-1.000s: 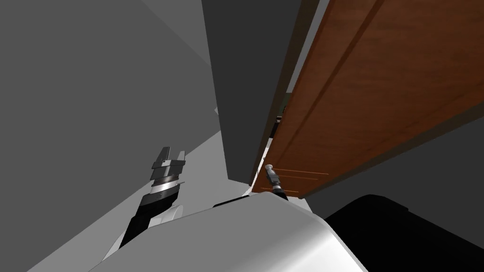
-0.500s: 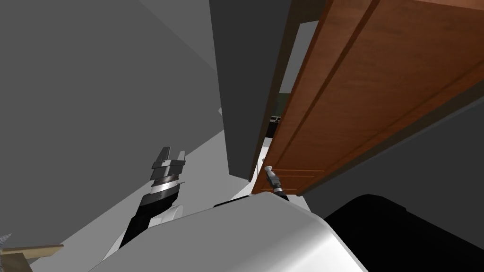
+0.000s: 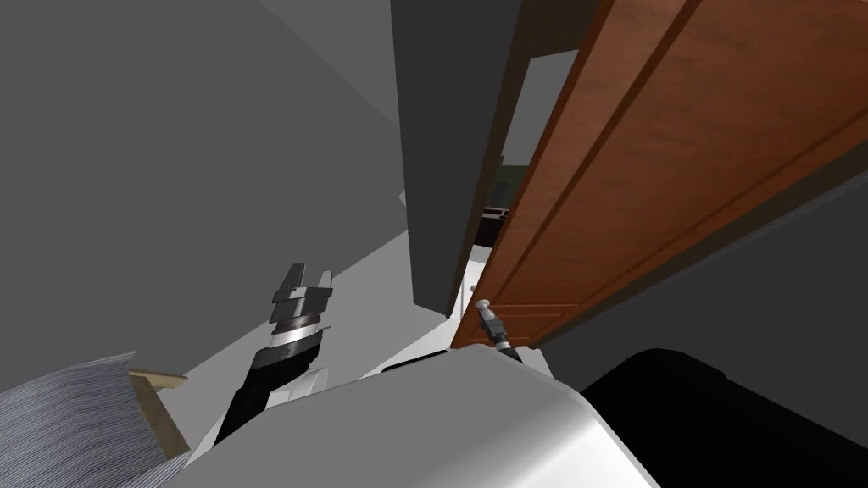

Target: Pull the door open

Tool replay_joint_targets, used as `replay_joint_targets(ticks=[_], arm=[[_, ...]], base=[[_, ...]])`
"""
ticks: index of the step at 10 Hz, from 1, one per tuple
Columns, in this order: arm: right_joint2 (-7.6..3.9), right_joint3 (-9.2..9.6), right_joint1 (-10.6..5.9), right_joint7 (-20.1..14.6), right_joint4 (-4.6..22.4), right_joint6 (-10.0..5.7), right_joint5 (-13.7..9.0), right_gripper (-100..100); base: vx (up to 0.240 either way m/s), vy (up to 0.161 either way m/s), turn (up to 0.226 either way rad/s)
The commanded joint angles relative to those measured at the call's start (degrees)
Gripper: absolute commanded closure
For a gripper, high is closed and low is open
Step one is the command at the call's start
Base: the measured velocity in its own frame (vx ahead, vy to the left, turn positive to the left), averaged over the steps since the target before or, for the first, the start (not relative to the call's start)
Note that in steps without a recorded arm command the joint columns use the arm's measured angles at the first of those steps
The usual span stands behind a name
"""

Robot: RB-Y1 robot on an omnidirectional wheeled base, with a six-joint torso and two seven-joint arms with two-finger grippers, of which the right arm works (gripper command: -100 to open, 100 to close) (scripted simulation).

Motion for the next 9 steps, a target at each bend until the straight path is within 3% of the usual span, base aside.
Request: replay_joint_targets(ticks=[1,4,5,9], arm=[[-0.87,0.9,0.64,-1.4,0.7,-1.85,0.6,100],[-2.25,2.19,1.56,-3.2,1.3,-4.05,1.4,100],[-1.91,2.11,1.42,-2.7,1.3,-3.37,1.4,100],[-3.33,3.52,1.59,-4.9,3.5,-6.55,2.4,100]], base=[[-0.238,-0.037,0.132],[-0.215,-0.028,0.112],[-0.086,0.0,0.008],[-0.225,-0.041,0.153]])
